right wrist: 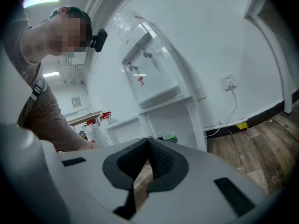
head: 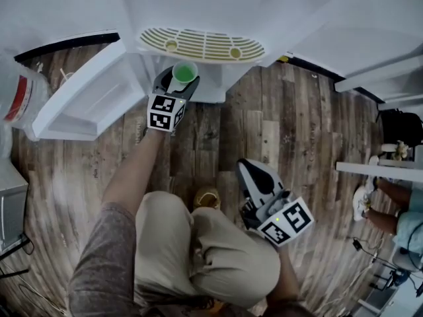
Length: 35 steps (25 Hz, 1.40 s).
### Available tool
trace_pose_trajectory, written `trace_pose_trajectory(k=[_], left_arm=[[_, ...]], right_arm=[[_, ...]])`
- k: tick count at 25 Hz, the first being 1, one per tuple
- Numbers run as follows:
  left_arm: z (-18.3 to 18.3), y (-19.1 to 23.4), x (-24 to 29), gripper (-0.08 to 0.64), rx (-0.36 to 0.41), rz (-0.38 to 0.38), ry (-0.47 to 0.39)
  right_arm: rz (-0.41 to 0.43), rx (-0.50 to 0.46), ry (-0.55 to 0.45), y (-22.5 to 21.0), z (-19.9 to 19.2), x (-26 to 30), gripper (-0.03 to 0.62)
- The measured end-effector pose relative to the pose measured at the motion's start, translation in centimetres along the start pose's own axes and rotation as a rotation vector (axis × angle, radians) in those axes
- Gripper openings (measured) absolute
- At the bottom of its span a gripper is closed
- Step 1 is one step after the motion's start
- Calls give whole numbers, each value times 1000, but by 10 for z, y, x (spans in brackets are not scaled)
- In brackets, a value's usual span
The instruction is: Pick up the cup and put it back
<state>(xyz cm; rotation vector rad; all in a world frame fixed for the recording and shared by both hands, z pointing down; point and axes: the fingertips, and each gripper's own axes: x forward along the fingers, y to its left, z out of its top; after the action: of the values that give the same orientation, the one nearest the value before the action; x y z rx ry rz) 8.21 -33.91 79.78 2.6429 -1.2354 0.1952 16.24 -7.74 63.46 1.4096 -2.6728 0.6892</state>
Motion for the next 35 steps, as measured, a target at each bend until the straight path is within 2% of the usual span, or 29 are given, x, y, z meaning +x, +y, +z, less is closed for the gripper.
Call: trace_pose_trajectory(k=[6, 13, 26, 30, 35], left_arm=[[-28, 20, 29, 305, 9, 49, 50], [-47, 29, 57, 305, 13, 70, 67], [-55, 24, 77, 305, 25, 73, 83], [-61, 21, 76, 307, 12, 81, 106], [-70, 23, 72, 344, -25, 91, 126]], right_arm=[[-7, 32, 7, -9, -4, -5, 2], [-2, 45, 27, -15, -12, -4, 1], [4, 61, 31, -17, -15, -3, 2], [12, 68, 27, -14, -14, -2, 2], [3, 69, 20, -14, -14, -7, 2]])
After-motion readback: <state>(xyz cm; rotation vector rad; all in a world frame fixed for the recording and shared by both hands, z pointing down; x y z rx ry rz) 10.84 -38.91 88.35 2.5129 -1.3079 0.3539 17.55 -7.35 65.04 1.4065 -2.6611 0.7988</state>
